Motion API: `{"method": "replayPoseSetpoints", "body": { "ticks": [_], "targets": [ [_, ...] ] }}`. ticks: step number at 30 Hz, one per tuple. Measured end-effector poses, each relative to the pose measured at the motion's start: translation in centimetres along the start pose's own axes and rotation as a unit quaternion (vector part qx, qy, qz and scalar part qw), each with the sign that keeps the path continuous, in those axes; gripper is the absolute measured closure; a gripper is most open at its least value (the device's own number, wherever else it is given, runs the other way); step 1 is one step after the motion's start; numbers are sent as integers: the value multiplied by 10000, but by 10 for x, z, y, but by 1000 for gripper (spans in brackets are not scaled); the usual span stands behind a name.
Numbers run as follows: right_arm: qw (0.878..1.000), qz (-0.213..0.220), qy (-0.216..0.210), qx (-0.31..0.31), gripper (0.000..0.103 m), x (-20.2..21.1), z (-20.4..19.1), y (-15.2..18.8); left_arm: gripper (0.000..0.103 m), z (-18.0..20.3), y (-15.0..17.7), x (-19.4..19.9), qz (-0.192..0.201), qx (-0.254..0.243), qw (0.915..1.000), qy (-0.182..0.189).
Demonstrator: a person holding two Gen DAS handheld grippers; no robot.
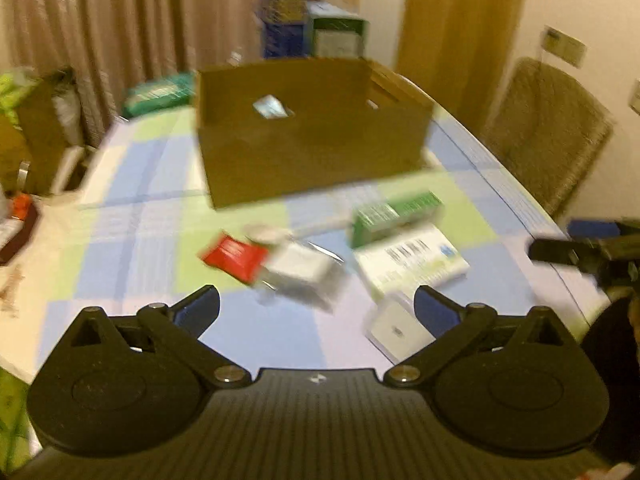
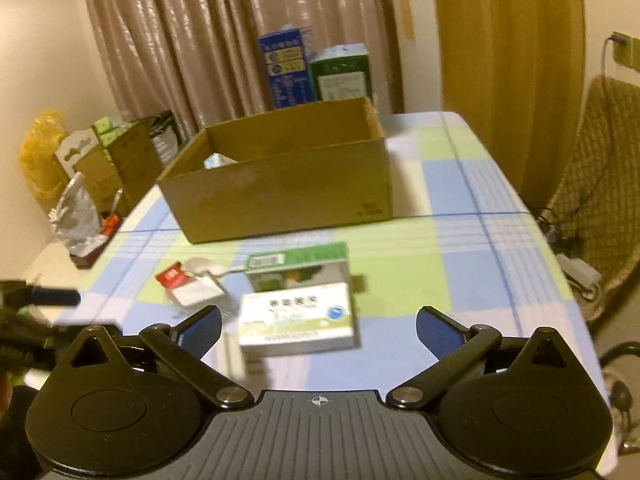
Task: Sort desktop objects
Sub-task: 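Withdraw both tools back toward the remaining items, then lower the left tool onto the white night-light plug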
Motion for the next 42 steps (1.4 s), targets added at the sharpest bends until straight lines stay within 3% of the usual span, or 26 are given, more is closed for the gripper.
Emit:
{"method": "replayPoseSetpoints", "body": {
  "ticks": [2,8,15,20,27,31,34,38,42],
  "targets": [
    [10000,-1,68,36,2,2,5,1,2,13,8,-4,-11,-160,9994,321],
    [9998,-99,158,114,2,1,16,12,8,40,20,-19,-52,-1062,9930,512],
    [9992,-272,146,238,2,-12,18,19,9,53,27,-32,-153,-1448,9864,769],
    [9986,-411,183,288,2,-25,23,21,15,53,32,-48,-299,-1670,9826,752],
    [9893,-858,-58,1174,2,-49,11,19,18,59,33,-65,-285,-2263,9686,987],
    [9718,-1047,-268,2095,2,-61,-6,15,18,63,31,-74,-274,-2669,9570,1101],
    [9502,-1157,-535,2844,2,-70,-19,16,19,65,29,-82,-313,-2889,9490,1224],
    [9116,-1251,-770,3839,2,-80,-29,21,25,69,29,-90,-365,-3269,9332,1445],
    [8670,-1333,-986,4699,2,-90,-35,29,25,70,28,-97,-376,-3415,9255,1592]
  ]
}}
Point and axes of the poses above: each gripper's, at about its wrist camera, not at the fingertips, and x roughly against the way its jaws point, z to its right, y to its underside, the point moved 6 cm from there along -x, roughly the way its jaws point, and after that the axes turned 8 degrees about -x, right-handed, at the moved point
